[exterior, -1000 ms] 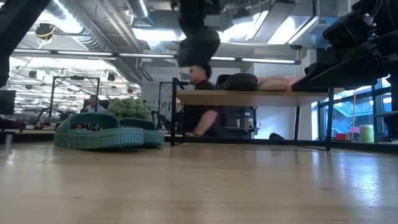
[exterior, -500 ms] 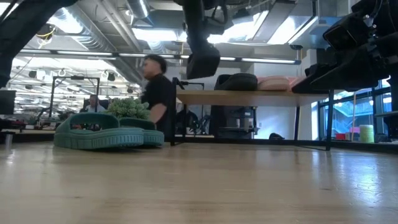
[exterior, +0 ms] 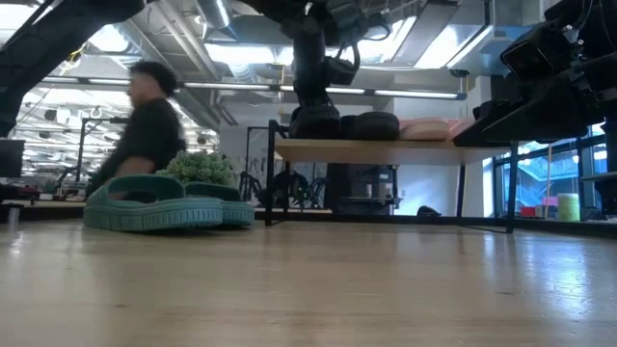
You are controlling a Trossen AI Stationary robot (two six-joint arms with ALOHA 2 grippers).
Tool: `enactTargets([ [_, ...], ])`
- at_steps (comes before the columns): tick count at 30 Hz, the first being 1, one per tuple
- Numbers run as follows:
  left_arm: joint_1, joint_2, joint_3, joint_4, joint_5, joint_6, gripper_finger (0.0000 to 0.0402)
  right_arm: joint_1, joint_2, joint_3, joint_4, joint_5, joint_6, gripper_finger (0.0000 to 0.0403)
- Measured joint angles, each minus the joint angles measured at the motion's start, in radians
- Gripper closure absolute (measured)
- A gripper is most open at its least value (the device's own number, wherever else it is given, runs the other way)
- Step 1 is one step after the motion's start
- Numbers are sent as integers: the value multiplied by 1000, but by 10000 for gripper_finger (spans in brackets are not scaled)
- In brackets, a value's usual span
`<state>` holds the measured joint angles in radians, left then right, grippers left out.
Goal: Pick and place slides into the shelf
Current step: Put the black slide on the shelf
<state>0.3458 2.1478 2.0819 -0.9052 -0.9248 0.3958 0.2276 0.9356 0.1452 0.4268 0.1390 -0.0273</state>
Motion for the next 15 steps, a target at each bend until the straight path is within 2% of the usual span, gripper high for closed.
enactTargets([
  [6, -8, 2, 0, -22, -36, 0, 399, 0, 0, 0, -1, 0, 0, 147],
  [15, -6, 2, 0, -75, -38, -49, 399, 0, 0, 0, -1, 0, 10, 147],
])
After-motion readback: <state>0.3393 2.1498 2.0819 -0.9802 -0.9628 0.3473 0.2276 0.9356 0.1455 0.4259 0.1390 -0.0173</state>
